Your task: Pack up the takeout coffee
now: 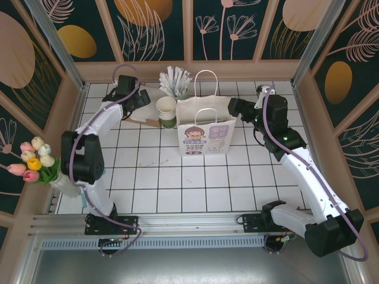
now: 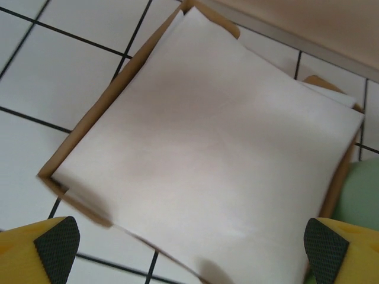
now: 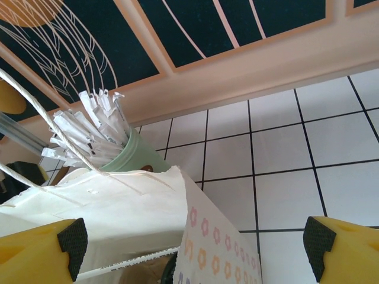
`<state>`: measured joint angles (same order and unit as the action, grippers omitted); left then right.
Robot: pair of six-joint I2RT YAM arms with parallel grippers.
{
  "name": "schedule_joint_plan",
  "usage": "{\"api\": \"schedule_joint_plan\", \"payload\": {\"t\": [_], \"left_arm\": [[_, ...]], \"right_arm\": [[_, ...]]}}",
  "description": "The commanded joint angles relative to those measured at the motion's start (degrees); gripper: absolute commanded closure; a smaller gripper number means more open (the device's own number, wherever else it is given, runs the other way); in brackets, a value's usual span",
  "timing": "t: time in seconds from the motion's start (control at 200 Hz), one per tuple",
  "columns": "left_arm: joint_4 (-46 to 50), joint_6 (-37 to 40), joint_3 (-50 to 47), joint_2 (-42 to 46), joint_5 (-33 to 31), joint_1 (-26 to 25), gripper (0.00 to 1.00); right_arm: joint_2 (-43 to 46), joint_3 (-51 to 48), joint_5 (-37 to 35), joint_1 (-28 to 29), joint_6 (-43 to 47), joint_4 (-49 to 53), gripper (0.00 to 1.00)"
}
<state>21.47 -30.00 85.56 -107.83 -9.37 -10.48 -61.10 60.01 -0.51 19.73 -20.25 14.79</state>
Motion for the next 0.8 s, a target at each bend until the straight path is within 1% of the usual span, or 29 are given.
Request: {"api": "schedule_joint_plan", "payload": {"t": [0.0,0.22,0.355,0.45,0.515,0.666,0.796], "left_arm": [[2.68,2.91,5.91,-4.96,2.67,0.39,0.02],[2.08,4.10,11.55,-11.84,3.93,1.11,0.01],[3.74,5.98,16.32,-16.51,3.72,1.87,0.01],[1.80,9.13,17.13,-18.15,6.87,1.91,0.02],[0.48,10.04,17.67,-18.91,6.94,1.87,0.02],[2.47,10.06,21.64,-21.68,4.64,1.87,0.02],[7.30,9.80,27.19,-25.96,4.43,1.87,0.02]], "right_arm": [[2.12,0.56,-1.86,0.28,-2.53,1.95,0.04],[3.18,-0.56,-3.27,0.29,-4.46,2.10,0.04],[3.45,-1.33,-3.02,0.26,-4.70,1.00,0.04],[3.50,-1.73,-3.75,0.26,-5.06,0.70,0.04],[3.46,-1.96,-4.14,0.24,-5.15,0.51,0.04],[3.57,-2.12,-4.41,0.30,-5.46,0.60,0.03],[3.62,-2.30,-4.54,0.23,-5.41,0.60,0.03]]}}
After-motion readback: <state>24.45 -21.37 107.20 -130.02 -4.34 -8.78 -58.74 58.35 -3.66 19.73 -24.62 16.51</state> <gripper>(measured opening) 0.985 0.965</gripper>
